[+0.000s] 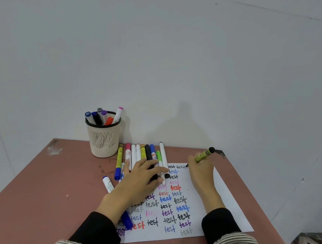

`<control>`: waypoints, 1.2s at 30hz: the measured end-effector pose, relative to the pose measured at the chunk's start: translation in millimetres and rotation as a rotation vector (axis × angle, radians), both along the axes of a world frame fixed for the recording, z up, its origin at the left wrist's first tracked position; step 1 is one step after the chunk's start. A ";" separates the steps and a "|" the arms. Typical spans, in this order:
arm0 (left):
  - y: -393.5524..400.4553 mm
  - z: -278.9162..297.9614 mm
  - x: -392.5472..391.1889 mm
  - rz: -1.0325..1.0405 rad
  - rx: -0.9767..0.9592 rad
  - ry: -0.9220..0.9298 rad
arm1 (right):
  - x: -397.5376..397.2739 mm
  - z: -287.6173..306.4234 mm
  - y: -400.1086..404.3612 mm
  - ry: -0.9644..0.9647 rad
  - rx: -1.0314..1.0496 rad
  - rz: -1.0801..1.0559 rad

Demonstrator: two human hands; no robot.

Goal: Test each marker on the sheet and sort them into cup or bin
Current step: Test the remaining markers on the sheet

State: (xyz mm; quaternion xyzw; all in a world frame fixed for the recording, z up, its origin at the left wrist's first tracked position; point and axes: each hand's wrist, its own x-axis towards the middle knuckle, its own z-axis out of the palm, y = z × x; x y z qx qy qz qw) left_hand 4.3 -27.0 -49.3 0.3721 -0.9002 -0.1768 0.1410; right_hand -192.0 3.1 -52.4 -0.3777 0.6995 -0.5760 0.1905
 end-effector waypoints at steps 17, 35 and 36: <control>4.2 13.8 1.4 0.047 -0.009 0.470 | 18.3 24.2 14.6 -0.722 -0.326 0.179; -15.2 6.4 7.9 0.131 0.124 0.652 | 37.3 22.8 16.6 -0.764 -0.313 0.280; -14.0 7.1 7.3 0.126 0.131 0.665 | 37.4 22.6 16.6 -0.756 -0.306 0.283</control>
